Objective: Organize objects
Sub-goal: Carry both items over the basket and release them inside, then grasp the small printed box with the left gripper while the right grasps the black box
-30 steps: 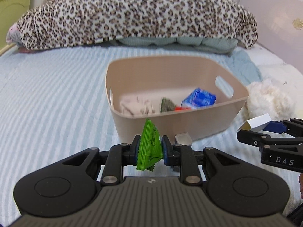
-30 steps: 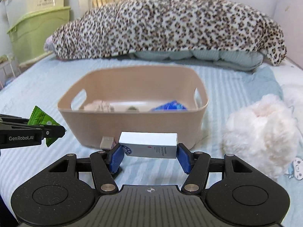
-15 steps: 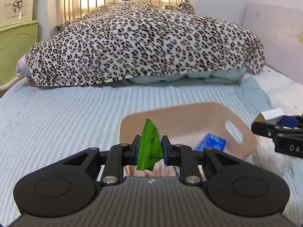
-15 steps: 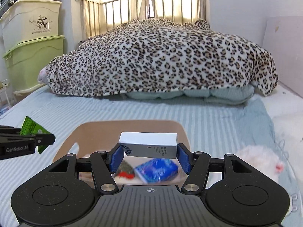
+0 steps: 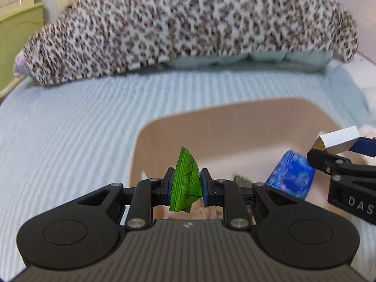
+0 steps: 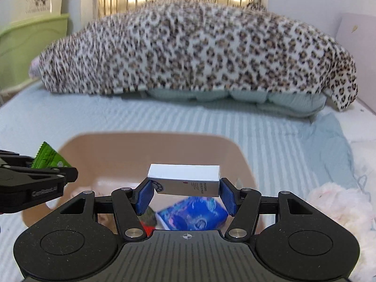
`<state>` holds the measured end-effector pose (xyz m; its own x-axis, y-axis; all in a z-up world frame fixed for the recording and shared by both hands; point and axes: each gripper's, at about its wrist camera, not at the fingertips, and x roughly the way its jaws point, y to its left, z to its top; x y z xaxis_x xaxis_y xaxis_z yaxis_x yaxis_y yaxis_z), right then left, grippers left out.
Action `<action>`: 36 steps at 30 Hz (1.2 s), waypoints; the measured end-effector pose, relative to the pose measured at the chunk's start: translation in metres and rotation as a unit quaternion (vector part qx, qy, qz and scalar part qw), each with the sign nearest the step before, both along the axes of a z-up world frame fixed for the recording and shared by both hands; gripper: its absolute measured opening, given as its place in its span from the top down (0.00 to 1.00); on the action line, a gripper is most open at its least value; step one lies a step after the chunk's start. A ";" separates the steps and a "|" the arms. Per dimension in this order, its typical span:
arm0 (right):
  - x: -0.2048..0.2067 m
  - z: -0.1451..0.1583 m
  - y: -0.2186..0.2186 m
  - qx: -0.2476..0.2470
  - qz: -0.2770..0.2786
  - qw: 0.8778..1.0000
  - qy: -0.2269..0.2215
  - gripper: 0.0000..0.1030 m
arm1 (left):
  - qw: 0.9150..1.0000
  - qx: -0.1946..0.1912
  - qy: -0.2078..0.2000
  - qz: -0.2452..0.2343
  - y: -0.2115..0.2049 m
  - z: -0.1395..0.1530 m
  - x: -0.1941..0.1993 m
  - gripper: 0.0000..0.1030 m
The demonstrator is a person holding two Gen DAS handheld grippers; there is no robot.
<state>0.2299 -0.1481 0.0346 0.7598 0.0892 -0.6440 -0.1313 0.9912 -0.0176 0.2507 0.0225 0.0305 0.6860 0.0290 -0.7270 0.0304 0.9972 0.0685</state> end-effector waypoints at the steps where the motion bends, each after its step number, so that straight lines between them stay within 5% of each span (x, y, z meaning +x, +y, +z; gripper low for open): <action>1: 0.002 -0.006 0.001 0.003 0.000 1.000 0.010 0.44 | 1.000 -0.002 0.004 0.001 0.000 -0.007 0.003 0.76; 6: 0.013 -0.031 0.006 -0.018 -0.002 0.999 0.049 0.44 | 0.999 0.010 0.040 -0.005 -0.001 -0.038 0.013 0.76; 10: 0.013 -0.039 0.007 -0.029 0.003 0.997 0.065 0.43 | 0.999 0.028 0.035 -0.015 -0.005 -0.036 0.008 0.74; 15: 0.001 -0.027 -0.001 -0.014 0.005 0.999 0.048 0.31 | 1.000 0.000 0.014 -0.011 0.003 -0.013 -0.007 0.30; 24: -0.040 0.020 -0.022 0.006 0.000 1.000 0.001 0.08 | 1.000 0.003 -0.015 -0.013 0.012 0.022 -0.047 0.24; 36: -0.107 0.020 -0.023 0.010 0.020 1.000 0.014 0.04 | 1.000 -0.001 -0.002 -0.019 0.022 0.016 -0.105 0.18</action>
<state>0.1227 -0.1713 0.0550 0.7366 0.1318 -0.6634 -0.1704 0.9853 0.0065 0.1458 0.0448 0.0460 0.6890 0.0023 -0.7247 0.0674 0.9955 0.0672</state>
